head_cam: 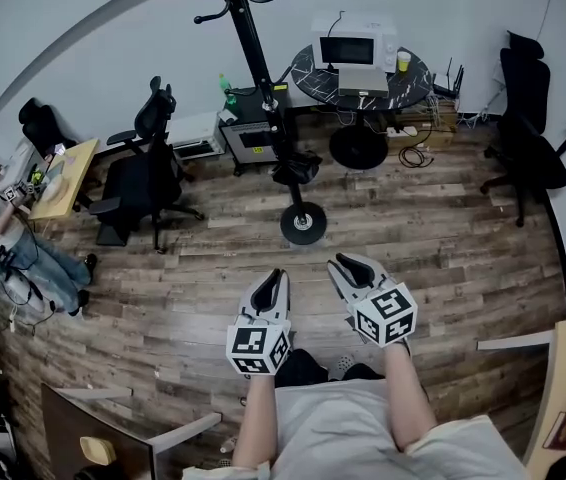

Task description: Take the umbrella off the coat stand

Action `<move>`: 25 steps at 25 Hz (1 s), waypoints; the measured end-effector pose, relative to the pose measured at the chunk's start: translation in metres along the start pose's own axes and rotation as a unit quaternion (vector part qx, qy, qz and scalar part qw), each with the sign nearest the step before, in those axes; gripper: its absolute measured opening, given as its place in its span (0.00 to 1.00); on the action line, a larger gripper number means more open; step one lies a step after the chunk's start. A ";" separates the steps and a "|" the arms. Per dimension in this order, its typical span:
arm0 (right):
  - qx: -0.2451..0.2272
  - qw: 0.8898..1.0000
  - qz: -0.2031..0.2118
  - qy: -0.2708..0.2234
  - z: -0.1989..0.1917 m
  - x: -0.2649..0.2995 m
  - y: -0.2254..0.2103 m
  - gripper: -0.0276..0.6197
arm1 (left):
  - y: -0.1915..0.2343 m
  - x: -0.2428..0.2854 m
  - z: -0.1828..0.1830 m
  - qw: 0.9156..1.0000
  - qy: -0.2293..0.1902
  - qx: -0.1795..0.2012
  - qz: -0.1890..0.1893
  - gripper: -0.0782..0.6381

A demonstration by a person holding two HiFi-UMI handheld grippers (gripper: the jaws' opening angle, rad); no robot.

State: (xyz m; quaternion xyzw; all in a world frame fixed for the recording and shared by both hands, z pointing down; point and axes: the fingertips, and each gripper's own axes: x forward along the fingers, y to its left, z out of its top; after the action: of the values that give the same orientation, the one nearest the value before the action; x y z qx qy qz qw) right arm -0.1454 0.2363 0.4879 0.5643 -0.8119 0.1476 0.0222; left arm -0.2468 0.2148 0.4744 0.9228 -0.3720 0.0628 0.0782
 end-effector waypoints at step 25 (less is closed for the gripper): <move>0.021 0.997 0.058 0.040 -0.020 0.033 -0.014 0.33 | 0.016 0.036 -0.018 0.999 0.035 -0.002 -0.017 0.30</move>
State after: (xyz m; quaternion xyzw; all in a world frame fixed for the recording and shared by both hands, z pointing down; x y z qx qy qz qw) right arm -0.1468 0.2071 0.5170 0.5106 -0.8382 0.1884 0.0346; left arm -0.2332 0.1823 0.5000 0.9261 -0.3533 0.0932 0.0942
